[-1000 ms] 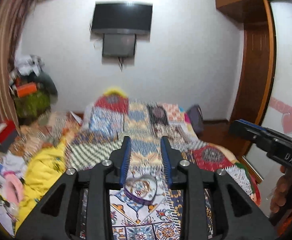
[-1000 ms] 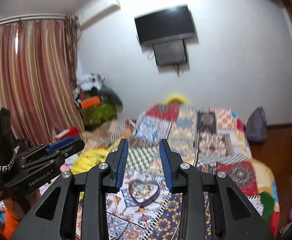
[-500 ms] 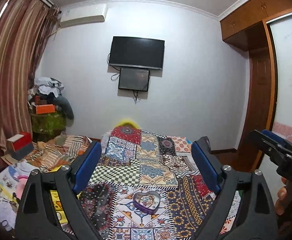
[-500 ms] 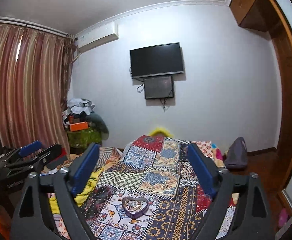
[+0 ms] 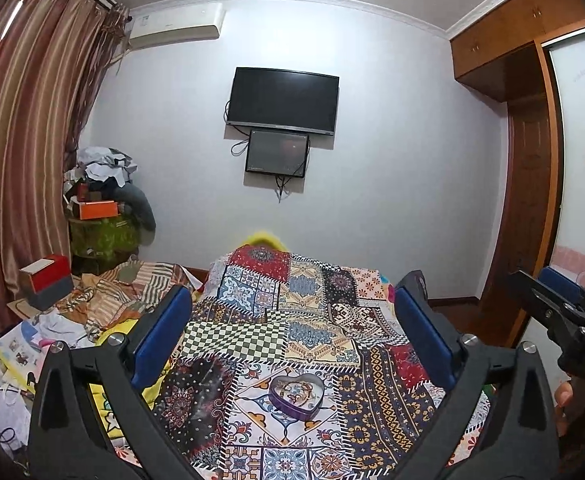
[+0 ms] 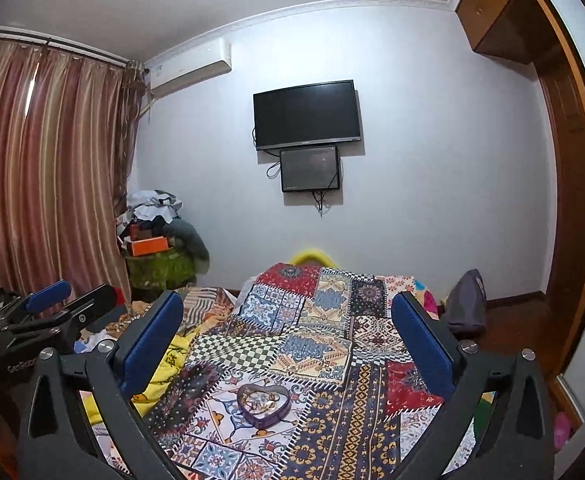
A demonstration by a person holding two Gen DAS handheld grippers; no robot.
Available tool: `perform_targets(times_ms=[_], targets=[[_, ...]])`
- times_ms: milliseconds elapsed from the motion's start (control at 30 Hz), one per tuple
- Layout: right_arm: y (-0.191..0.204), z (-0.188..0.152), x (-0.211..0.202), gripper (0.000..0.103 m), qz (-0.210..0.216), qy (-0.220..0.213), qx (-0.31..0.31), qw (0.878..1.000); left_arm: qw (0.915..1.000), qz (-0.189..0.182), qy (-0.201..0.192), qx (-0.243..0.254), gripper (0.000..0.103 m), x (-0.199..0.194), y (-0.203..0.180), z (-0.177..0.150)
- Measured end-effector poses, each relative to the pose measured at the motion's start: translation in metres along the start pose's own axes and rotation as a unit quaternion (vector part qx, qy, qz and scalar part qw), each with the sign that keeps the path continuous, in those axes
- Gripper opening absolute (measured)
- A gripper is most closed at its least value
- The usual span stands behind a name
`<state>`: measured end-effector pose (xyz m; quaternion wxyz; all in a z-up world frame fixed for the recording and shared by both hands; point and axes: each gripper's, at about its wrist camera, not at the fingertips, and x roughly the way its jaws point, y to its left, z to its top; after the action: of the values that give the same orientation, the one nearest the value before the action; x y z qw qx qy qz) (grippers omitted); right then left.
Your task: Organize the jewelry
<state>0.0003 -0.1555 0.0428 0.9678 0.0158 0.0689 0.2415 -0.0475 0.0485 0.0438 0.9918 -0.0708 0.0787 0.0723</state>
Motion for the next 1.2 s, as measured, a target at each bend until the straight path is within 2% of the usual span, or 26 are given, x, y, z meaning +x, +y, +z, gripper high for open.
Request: perform_targets(times_ms=[1200], targets=[[-0.0047,0.0026,-0.0042,0.103,0.003,0.011,0.008,1.000,0.9999,0.006,0.004,0.008,0.102,0.0018,-0.0020,-0.0012]])
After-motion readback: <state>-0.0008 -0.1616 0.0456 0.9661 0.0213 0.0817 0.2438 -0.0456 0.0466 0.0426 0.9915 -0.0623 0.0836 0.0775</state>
